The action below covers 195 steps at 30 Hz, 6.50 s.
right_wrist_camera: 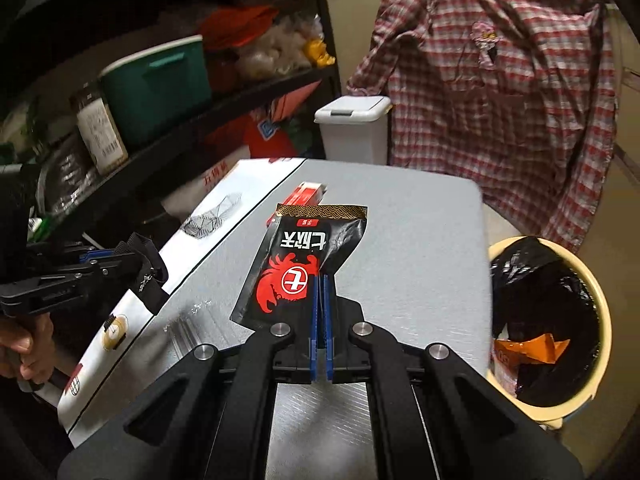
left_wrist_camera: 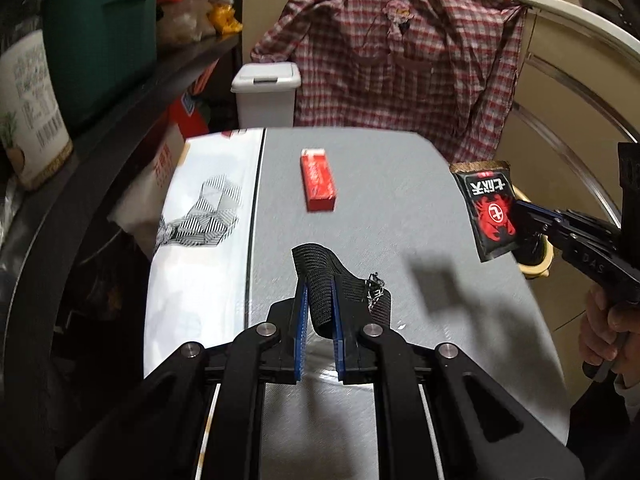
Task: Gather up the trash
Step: 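Carry the black cloth and black-red packet with both tools over the bin, then open both tools to drop the cloth and packet into the bin, then move both open tools back over the table toward the remaining items, then grasp the clear plastic wrapper with the right tool while the left tool approaches the red box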
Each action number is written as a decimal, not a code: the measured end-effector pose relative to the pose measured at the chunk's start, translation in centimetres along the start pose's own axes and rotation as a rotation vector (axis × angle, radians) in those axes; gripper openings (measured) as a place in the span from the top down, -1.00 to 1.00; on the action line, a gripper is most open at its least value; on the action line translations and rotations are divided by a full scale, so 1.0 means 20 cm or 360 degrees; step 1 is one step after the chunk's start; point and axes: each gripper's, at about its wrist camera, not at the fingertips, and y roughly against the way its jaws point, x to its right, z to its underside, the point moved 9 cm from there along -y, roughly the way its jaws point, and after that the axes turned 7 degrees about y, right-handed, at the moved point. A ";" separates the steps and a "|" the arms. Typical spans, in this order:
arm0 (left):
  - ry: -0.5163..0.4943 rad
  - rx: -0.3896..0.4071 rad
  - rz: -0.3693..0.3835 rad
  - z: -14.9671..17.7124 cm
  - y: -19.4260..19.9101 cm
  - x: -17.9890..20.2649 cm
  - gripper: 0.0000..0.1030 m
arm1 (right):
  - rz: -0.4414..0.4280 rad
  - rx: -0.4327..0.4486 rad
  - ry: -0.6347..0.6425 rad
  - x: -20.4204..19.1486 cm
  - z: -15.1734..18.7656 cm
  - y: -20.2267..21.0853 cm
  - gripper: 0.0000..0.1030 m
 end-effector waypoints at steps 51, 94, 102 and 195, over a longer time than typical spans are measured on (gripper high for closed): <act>-0.0084 0.0227 0.0149 -0.35 -0.08 0.90 0.79 | 0.0482 0.0244 -0.0395 1.17 -0.03 0.67 0.94; -0.0174 0.0060 0.0297 -0.52 -0.61 1.64 0.32 | 0.0501 0.0061 -0.0618 1.46 0.07 0.42 0.58; -0.0170 0.0092 0.0300 -0.53 -0.52 1.57 0.32 | 0.0507 0.0126 -0.0622 1.45 0.05 0.45 0.54; 0.0194 0.0014 -0.0237 -0.40 -0.91 0.03 -0.17 | 0.0035 -0.0308 -0.0213 0.25 0.27 -0.34 0.82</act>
